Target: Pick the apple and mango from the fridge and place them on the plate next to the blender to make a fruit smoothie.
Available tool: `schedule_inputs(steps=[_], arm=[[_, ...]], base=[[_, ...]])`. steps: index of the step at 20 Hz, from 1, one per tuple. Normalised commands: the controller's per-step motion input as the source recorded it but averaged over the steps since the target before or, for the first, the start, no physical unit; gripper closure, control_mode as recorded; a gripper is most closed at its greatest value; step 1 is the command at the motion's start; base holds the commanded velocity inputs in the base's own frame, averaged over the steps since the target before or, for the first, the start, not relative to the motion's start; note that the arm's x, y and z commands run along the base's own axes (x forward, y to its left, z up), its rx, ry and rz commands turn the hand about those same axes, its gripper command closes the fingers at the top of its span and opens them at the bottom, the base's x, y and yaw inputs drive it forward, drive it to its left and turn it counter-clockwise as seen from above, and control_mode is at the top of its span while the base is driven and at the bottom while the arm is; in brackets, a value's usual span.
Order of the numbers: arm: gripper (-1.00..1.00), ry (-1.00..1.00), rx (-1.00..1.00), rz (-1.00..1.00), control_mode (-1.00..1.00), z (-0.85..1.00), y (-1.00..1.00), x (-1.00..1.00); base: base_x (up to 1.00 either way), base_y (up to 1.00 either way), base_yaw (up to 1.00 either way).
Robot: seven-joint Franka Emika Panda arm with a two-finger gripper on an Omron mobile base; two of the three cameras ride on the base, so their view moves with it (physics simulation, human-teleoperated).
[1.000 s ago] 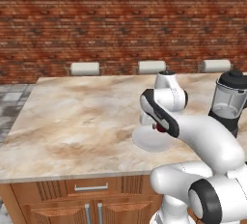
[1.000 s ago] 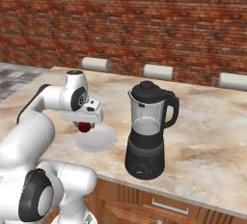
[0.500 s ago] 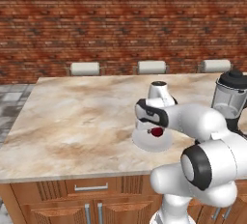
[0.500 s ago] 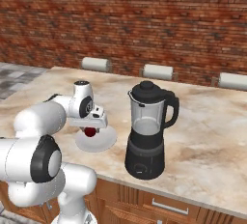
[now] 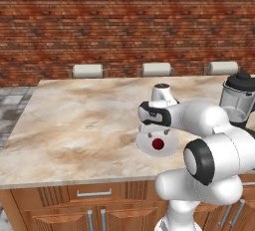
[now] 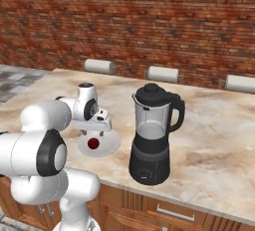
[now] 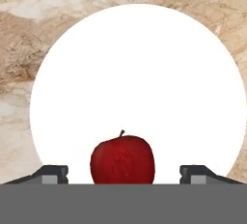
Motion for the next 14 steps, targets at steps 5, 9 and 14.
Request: schedule_inputs(steps=[5, 9, 14], arm=[[-1.0, 0.02, 0.0, -0.02, -1.0, 0.27, 0.04, -0.11], [-1.0, 0.0, 0.03, 0.0, -1.0, 0.54, 0.16, -0.83], [-1.0, -0.01, 0.0, 0.0, -1.0, 0.56, 0.34, -1.0]], base=[[0.0, 0.0, 0.0], [0.0, 0.0, 0.0], [0.0, 0.0, 0.0]])
